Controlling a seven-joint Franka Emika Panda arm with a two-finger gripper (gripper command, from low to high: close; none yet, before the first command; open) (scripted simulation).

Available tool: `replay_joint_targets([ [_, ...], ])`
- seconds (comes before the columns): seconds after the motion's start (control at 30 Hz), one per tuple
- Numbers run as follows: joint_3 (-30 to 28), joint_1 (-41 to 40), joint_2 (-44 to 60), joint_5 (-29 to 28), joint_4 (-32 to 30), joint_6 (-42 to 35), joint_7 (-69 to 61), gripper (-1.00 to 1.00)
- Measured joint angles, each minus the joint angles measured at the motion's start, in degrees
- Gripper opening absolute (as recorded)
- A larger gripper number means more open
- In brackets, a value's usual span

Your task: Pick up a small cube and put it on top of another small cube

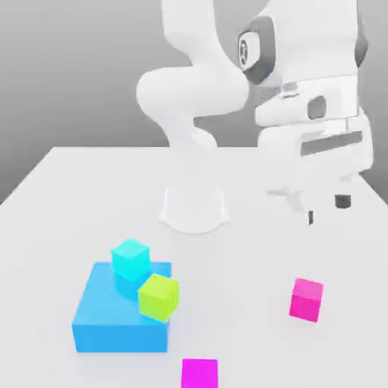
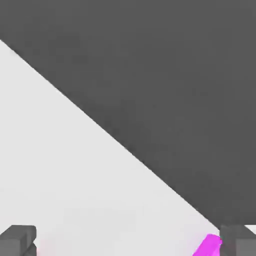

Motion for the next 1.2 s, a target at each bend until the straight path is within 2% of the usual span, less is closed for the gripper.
replay_joint_targets([
  [0.2,2.82,4.81,12.52,-3.38,-6.03,7.74,-6.1,0.0],
  [0.4,-1.15,8.01,24.99,-7.94,-4.63,17.62,-3.66,0.0],
  [0.43,-1.72,8.52,26.34,-8.26,-4.39,18.71,-3.4,-1.0],
  [0.63,-1.97,8.71,27.01,-8.6,-4.26,19.19,-3.11,-1.0],
  [0.87,1.06,6.73,15.2,-4.13,-6.46,9.6,-6.48,-1.0],
  [1.2,-11.6,-13.67,-2.63,-5.01,-4.05,-10.35,-0.32,-1.0],
])
